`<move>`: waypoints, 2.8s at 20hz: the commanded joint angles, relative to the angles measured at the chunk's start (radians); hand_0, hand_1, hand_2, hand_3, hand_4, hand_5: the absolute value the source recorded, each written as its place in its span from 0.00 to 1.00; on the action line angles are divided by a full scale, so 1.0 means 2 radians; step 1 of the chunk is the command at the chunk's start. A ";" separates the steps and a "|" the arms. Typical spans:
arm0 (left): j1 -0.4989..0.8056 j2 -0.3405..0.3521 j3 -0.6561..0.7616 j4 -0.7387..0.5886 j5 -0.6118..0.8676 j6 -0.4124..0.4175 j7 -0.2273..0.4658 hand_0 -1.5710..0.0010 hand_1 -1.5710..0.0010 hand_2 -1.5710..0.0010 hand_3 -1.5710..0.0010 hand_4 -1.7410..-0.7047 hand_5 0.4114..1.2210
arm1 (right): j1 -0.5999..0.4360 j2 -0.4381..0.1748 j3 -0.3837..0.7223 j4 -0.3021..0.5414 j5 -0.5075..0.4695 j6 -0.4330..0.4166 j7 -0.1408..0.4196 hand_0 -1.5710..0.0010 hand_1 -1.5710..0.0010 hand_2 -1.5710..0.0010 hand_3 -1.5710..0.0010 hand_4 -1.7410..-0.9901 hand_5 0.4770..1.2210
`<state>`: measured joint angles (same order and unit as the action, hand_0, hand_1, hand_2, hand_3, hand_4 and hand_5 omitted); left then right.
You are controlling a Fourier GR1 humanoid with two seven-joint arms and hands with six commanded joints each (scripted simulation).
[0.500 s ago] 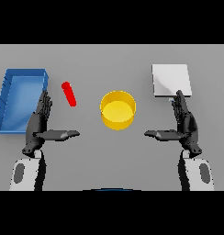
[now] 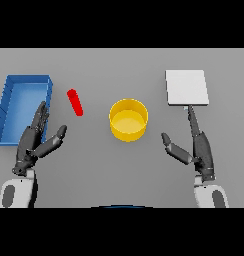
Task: Pick up the red beaker and tilt it to pour out 1 green nut into yellow bowl. Pick up the yellow bowl and place it on the metallic measuring scale.
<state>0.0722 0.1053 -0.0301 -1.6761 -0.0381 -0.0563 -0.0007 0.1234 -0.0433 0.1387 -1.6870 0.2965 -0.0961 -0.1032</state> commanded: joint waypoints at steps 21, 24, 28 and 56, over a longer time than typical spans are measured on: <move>-0.185 -0.011 0.015 0.250 -0.060 0.027 -0.038 1.00 1.00 1.00 1.00 0.45 0.33 | 0.011 0.002 0.003 -0.019 -0.016 0.015 0.000 1.00 1.00 1.00 1.00 0.63 0.21; -0.205 -0.014 0.018 0.273 -0.061 0.029 -0.045 1.00 1.00 1.00 1.00 0.43 0.34 | 0.010 -0.001 0.002 -0.023 -0.013 0.015 0.006 1.00 1.00 1.00 1.00 0.63 0.22; -0.237 -0.015 0.022 0.311 -0.067 0.032 -0.049 1.00 1.00 1.00 1.00 0.43 0.34 | 0.010 -0.003 -0.002 -0.020 -0.019 0.017 0.007 1.00 1.00 1.00 1.00 0.63 0.22; -0.330 -0.044 0.066 0.413 -0.036 0.080 -0.104 0.03 0.03 0.03 0.04 0.06 0.88 | 0.019 -0.002 -0.001 -0.032 -0.015 0.013 0.010 1.00 1.00 1.00 1.00 0.64 0.23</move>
<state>-0.5890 0.0172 0.1018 -0.8503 -0.1089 0.1015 -0.2123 0.1602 -0.0469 0.1371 -1.7505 0.2667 -0.0704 -0.0863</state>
